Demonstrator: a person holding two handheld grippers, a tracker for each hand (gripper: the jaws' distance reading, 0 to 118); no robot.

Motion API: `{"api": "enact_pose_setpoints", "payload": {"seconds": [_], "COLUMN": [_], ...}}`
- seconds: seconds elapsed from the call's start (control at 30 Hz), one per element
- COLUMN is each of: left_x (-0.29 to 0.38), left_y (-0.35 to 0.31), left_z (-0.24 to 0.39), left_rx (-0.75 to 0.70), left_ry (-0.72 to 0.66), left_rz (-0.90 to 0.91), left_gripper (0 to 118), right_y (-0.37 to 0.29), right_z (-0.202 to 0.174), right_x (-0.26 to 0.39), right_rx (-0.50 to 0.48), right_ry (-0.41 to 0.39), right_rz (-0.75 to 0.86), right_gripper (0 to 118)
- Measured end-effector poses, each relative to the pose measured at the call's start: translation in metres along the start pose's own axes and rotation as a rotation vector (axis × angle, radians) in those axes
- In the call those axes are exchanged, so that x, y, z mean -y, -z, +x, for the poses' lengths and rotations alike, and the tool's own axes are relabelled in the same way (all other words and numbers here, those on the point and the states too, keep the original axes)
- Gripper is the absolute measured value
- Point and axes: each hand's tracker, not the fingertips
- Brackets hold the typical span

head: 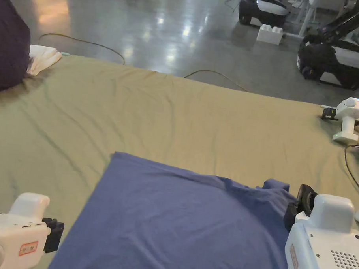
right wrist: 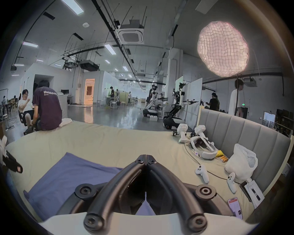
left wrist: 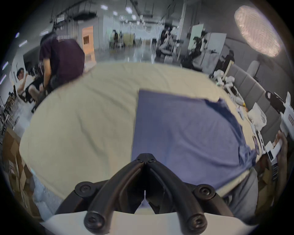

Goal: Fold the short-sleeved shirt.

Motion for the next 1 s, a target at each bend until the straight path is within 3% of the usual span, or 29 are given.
{"api": "enact_pose_setpoints", "payload": {"seconds": [0.1, 0.27, 0.3, 0.43, 0.53, 0.67, 0.73, 0.8, 0.83, 0.87, 0.9, 0.93, 1.0], "left_x": [0.021, 0.039, 0.04, 0.048, 0.052, 0.055, 0.056, 0.058, 0.057, 0.057, 0.057, 0.057, 0.056], "left_y": [0.01, 0.029, 0.032, 0.055, 0.056, 0.059, 0.062, 0.066, 0.065, 0.065, 0.06, 0.058, 0.055], "left_z": [-0.012, -0.022, -0.022, -0.019, -0.012, -0.003, -0.001, -0.007, -0.009, -0.011, -0.009, -0.01, -0.014], "left_rx": [-0.003, -0.004, -0.015, -0.086, -0.097, -0.117, -0.111, -0.092, -0.093, -0.086, -0.084, -0.078, -0.065], "left_ry": [-0.038, -0.096, -0.108, -0.103, -0.092, 0.018, 0.005, -0.004, -0.005, -0.002, 0.003, -0.004, -0.007], "left_rz": [-0.11, -0.195, -0.205, -0.328, -0.286, -0.254, -0.258, -0.262, -0.262, -0.264, -0.261, -0.26, -0.259], "left_gripper": [3, 54, 55, 55, 54, 22, 12, 10, 10, 10, 10, 10, 10], "right_y": [0.001, 0.002, 0.002, 0.0, -0.002, -0.007, -0.011, -0.016, -0.018, -0.019, -0.021, -0.024, -0.031], "right_z": [-0.002, -0.005, -0.005, -0.003, 0.002, 0.013, 0.022, 0.034, 0.041, 0.048, 0.056, 0.064, 0.083], "right_x": [0.008, 0.017, 0.019, 0.026, 0.03, 0.034, 0.033, 0.033, 0.033, 0.033, 0.035, 0.038, 0.048], "right_rx": [-0.011, -0.026, -0.026, -0.022, -0.02, -0.01, -0.005, 0.015, 0.019, 0.028, 0.038, 0.029, 0.012], "right_ry": [-0.009, -0.028, -0.032, -0.039, -0.042, -0.043, -0.031, -0.022, -0.025, -0.03, -0.036, -0.031, -0.033], "right_rz": [-0.035, -0.078, -0.085, -0.112, -0.138, -0.168, -0.192, -0.24, -0.276, -0.314, -0.354, -0.397, -0.486], "right_gripper": [0, 0, 0, 0, 0, 0, 0, 0, 9, 39, 58, 66, 64]}}
